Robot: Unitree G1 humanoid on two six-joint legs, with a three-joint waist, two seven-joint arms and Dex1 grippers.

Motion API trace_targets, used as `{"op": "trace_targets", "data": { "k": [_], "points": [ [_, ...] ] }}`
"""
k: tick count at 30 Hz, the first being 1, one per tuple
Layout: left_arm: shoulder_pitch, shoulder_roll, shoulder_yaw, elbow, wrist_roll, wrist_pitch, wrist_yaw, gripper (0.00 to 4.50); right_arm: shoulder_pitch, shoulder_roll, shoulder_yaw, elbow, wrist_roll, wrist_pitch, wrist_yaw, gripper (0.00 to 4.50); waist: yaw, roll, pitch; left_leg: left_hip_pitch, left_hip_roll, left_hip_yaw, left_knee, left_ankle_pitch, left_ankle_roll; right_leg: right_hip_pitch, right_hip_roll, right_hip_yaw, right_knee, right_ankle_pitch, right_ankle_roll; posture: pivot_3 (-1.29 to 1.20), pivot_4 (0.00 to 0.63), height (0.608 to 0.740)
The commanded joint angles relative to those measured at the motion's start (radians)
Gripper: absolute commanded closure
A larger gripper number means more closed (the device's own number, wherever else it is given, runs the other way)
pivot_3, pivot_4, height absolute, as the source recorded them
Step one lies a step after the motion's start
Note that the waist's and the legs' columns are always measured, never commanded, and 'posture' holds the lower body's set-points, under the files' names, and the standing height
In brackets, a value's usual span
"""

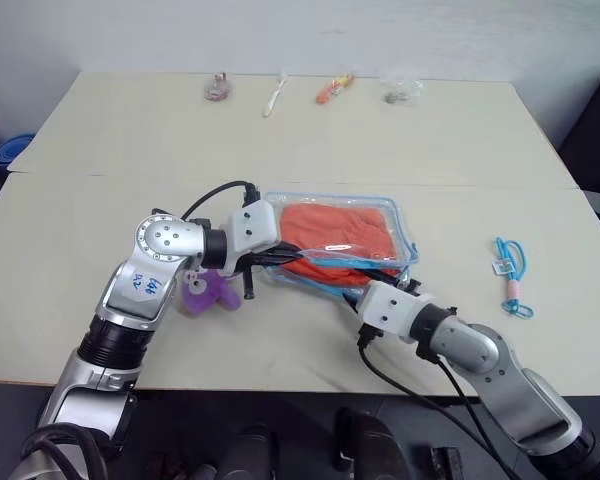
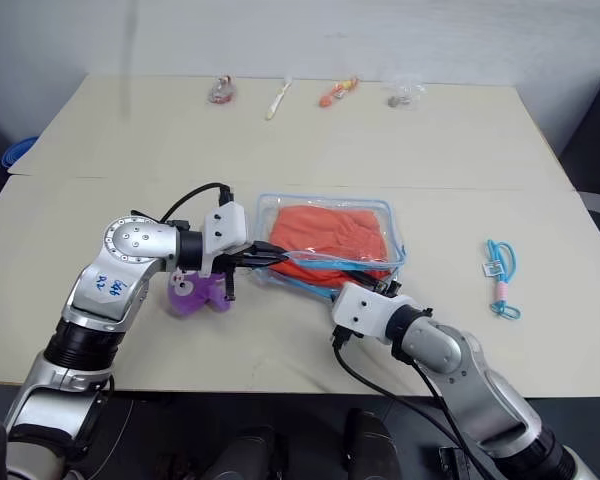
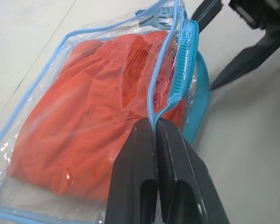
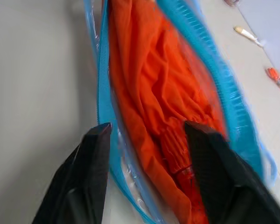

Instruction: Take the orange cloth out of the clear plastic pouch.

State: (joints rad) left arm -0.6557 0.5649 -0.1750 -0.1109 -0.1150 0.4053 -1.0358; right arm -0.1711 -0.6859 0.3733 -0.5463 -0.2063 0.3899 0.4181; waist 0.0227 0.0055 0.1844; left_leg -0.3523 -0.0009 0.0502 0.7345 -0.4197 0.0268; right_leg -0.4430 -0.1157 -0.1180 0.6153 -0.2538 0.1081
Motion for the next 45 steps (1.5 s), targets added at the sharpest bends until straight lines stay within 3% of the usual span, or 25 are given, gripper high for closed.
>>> {"op": "trace_targets", "data": {
  "k": [1,13,26,36,40,45],
  "points": [
    [-0.002,0.009,0.012,-0.049,-0.025,-0.002,0.004,4.50,-0.009,0.027,-0.006,0.006,-0.053,-0.035,-0.009,1.61,0.000,0.000,0.000,0.000,0.000,0.000,0.000,0.000,0.000,0.000,0.000,0.000,0.000,0.000,0.000,0.00,0.150,0.740],
    [-0.004,-0.001,0.002,-0.074,-0.046,0.025,0.006,4.50,-0.063,0.069,0.034,0.122,-0.221,-0.133,0.015,1.61,-0.003,0.000,0.000,0.000,0.000,0.001,0.000,0.000,0.000,0.000,0.000,0.000,0.000,0.000,0.000,0.00,0.150,0.740],
    [-0.005,-0.007,0.002,-0.092,-0.064,0.054,0.017,4.50,-0.227,0.184,0.109,0.459,-0.409,-0.267,-0.047,1.61,-0.013,0.000,0.000,0.001,0.001,0.000,0.000,0.000,-0.001,0.000,0.000,0.000,0.001,0.000,0.000,0.00,0.150,0.740],
    [-0.003,0.004,0.009,-0.090,-0.075,0.066,0.029,4.50,-0.258,0.239,0.088,0.586,-0.436,-0.276,-0.085,1.61,-0.025,0.000,-0.001,0.002,0.001,-0.003,0.000,0.001,-0.002,0.001,0.000,0.000,0.001,0.000,0.000,0.00,0.150,0.740],
    [0.000,0.007,0.008,-0.089,-0.075,0.064,0.033,4.50,-0.259,0.250,0.082,0.588,-0.420,-0.287,-0.071,2.40,-0.025,0.000,-0.001,0.002,0.001,-0.003,0.000,0.001,-0.002,0.002,0.000,0.000,0.001,0.000,0.000,0.00,0.150,0.740],
    [0.002,0.009,0.008,-0.084,-0.073,0.059,0.038,4.50,-0.249,0.245,0.074,0.569,-0.418,-0.296,-0.065,4.19,-0.024,0.000,-0.001,0.002,0.001,-0.004,0.000,0.001,-0.002,0.002,0.000,0.000,0.001,0.000,0.000,0.00,0.150,0.740]
  ]
}}
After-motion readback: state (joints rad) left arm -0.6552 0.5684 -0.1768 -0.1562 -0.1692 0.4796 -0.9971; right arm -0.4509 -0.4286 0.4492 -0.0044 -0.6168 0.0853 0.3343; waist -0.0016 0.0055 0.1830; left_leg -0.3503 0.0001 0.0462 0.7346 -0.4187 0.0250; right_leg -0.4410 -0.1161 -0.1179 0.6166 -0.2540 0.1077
